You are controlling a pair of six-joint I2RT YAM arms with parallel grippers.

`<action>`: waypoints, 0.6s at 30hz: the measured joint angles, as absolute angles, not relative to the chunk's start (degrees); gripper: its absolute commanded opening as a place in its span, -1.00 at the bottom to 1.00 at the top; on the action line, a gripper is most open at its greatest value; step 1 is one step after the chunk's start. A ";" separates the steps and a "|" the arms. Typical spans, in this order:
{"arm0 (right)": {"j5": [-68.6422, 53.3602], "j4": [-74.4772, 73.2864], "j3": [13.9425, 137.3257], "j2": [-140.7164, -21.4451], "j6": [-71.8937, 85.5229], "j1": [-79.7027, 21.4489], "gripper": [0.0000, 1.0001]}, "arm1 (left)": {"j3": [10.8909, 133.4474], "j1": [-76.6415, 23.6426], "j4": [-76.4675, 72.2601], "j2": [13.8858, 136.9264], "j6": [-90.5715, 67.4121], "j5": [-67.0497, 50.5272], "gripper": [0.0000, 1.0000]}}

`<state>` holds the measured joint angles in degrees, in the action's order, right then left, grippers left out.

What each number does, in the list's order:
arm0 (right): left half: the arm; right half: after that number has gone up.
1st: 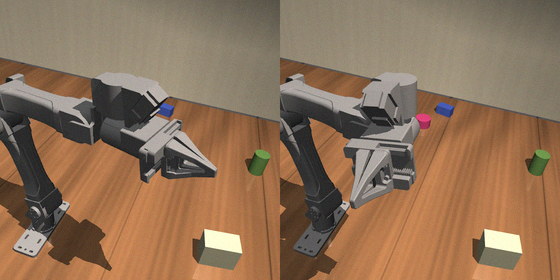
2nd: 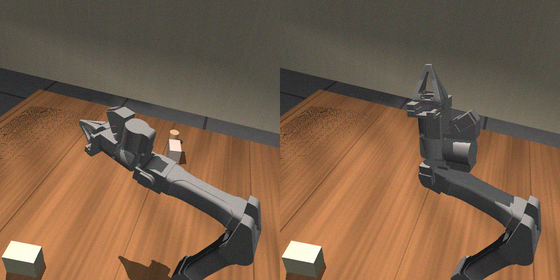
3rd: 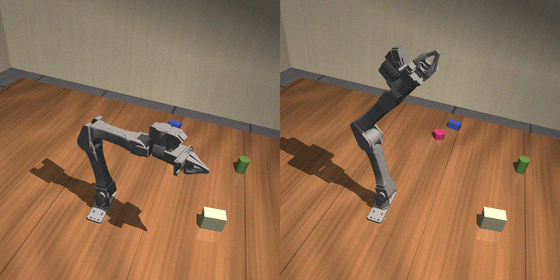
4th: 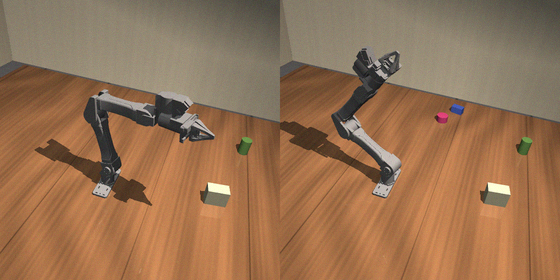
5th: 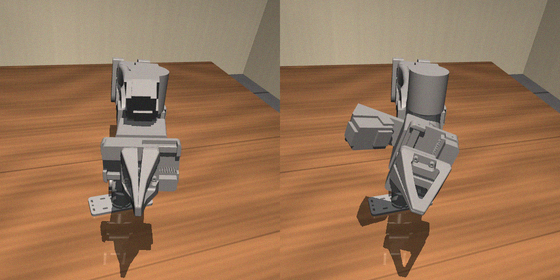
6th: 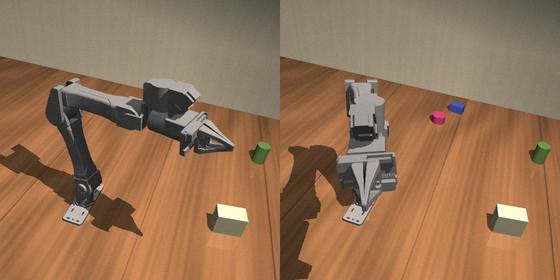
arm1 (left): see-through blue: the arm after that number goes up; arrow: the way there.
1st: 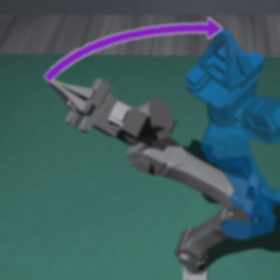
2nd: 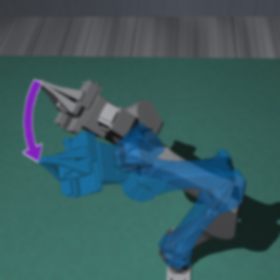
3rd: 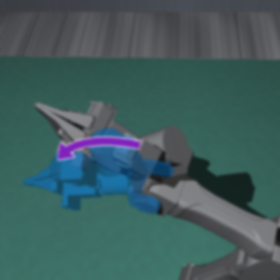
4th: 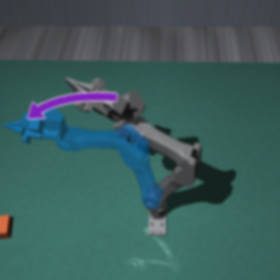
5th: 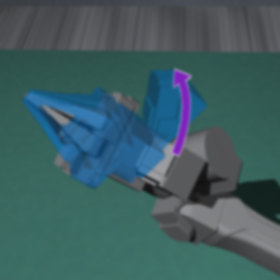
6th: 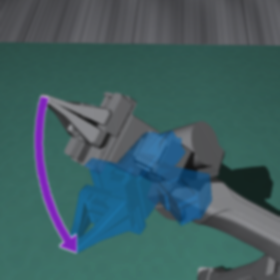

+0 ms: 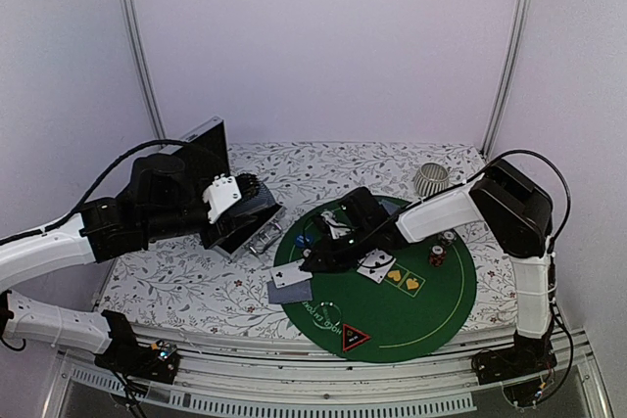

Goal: Distribute texas hold em gaming equipment
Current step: Pick up the poker card from the small blind area.

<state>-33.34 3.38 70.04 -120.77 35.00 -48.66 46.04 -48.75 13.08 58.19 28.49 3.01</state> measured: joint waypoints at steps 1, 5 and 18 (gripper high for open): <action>-34.00 3.84 70.11 -121.12 35.09 -48.51 -0.30 | 46.04 -48.75 13.08 58.19 28.49 3.01 -0.16; -36.36 6.00 70.54 -122.48 35.46 -48.07 -0.40 | 46.04 -48.75 13.08 58.13 28.49 3.01 -0.16; -40.73 10.57 70.83 -125.86 37.58 -46.94 -0.95 | 46.00 -48.75 13.08 58.08 28.51 3.03 -0.16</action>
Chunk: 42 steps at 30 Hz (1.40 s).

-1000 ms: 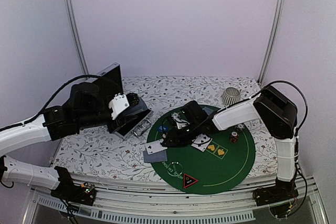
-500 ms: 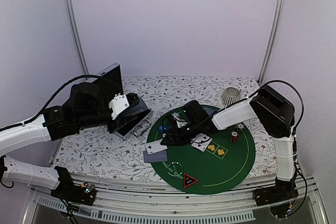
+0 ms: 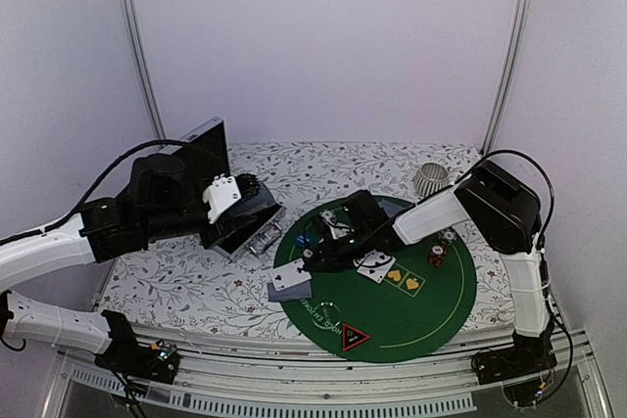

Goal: Distribute texas hold em gaming equipment
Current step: Pick up the poker card from the small blind area, then flop the poker card in the community card area.

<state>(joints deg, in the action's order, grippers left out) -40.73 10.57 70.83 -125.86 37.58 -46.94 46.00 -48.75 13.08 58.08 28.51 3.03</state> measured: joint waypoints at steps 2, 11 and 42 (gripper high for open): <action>-41.65 10.79 70.83 -125.89 37.67 -46.81 -0.95 | 46.00 -48.75 13.08 58.08 28.53 3.05 -0.16; -46.15 11.14 70.81 -123.70 36.12 -46.85 -0.95 | 46.00 -48.75 13.08 58.08 28.60 3.03 -0.16; 12.05 -50.02 72.95 -85.80 19.22 -51.88 -0.96 | 45.98 -48.75 13.08 58.19 28.69 2.66 -0.16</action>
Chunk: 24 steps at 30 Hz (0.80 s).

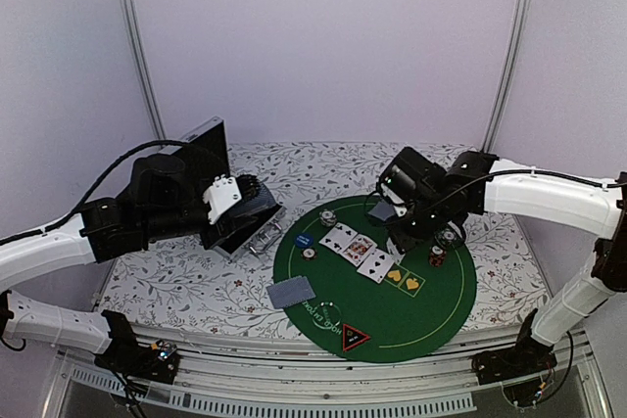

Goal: Distribute texas hold em gaming equipment
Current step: Flop the poker card in the community card area.

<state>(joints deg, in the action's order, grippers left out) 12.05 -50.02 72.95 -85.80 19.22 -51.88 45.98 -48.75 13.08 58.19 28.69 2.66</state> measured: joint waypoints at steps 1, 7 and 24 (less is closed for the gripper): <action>14.09 -51.75 72.88 -87.13 19.22 -53.15 -0.96 | 45.98 -48.75 13.08 58.22 28.69 2.59 -0.16; 24.08 -58.54 72.90 -96.47 17.67 -60.38 -0.96 | 45.98 -48.75 13.10 58.50 28.67 2.17 -0.16; 41.41 -61.19 76.29 -106.87 8.62 -63.99 -0.95 | 45.98 -48.75 13.10 58.52 28.69 2.00 -0.16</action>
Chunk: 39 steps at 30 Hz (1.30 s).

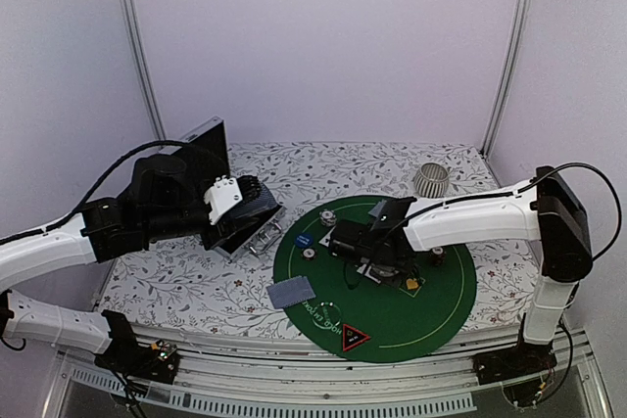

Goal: Distribute texas hold em gaming equipment
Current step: Flop the poker card in the community card area.

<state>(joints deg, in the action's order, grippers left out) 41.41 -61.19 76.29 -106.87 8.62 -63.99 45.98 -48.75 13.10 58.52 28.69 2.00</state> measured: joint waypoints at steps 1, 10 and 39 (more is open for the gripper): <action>41.36 -60.71 75.70 -107.20 7.79 -64.16 -0.95 | 45.98 -48.73 13.10 58.52 28.69 2.00 -0.16; 31.83 -53.12 70.15 -107.46 -2.24 -66.72 -0.95 | 45.98 -48.75 13.10 58.52 28.67 1.98 -0.16; 26.46 -51.13 68.10 -109.60 -7.07 -64.10 -0.95 | 45.98 -48.75 13.10 58.52 28.67 1.91 -0.16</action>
